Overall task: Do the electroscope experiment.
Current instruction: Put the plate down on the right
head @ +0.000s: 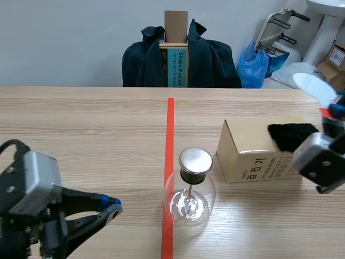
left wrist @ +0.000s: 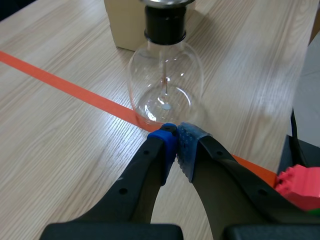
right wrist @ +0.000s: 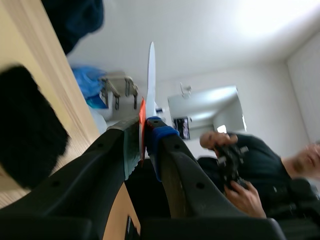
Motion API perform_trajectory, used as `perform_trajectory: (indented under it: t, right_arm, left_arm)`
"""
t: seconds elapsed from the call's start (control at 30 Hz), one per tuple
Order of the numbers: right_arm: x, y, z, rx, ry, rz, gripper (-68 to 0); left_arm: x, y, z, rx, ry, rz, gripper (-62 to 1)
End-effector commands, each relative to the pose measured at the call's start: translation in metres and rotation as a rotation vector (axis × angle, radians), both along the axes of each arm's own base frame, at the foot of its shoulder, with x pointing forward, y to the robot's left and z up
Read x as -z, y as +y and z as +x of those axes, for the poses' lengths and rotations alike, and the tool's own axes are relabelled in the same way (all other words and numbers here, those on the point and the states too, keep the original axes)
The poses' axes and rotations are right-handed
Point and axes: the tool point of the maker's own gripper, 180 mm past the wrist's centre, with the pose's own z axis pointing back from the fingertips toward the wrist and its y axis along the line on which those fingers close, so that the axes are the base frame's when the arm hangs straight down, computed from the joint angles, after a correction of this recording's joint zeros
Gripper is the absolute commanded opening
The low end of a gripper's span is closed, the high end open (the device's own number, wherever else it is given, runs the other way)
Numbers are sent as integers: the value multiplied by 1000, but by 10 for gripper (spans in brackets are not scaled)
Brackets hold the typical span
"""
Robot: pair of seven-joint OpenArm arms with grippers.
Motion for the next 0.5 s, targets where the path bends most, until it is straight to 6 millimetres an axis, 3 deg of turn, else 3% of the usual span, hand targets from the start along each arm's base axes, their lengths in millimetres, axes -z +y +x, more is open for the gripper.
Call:
perform_trajectory:
  t: [0.0,0.2,0.33,0.4,0.47]
  right_arm:
    - [-1,9,7,-31,-17,-7,-667]
    - [38,38,12,-111,75,-40,-667]
    - [64,43,6,-135,147,-73,-667]
    - [73,42,3,-133,173,-83,-667]
    - [78,39,2,-122,188,-84,-667]
  left_arm:
    - [-12,-1,-7,-5,-8,-24,-592]
    - [-41,6,-18,-22,-57,-12,-592]
    - [-46,9,-17,-27,-70,-1,-564]
    - [-43,10,-17,-29,-63,16,-448]
    - [-41,10,-17,-30,-58,25,-237]
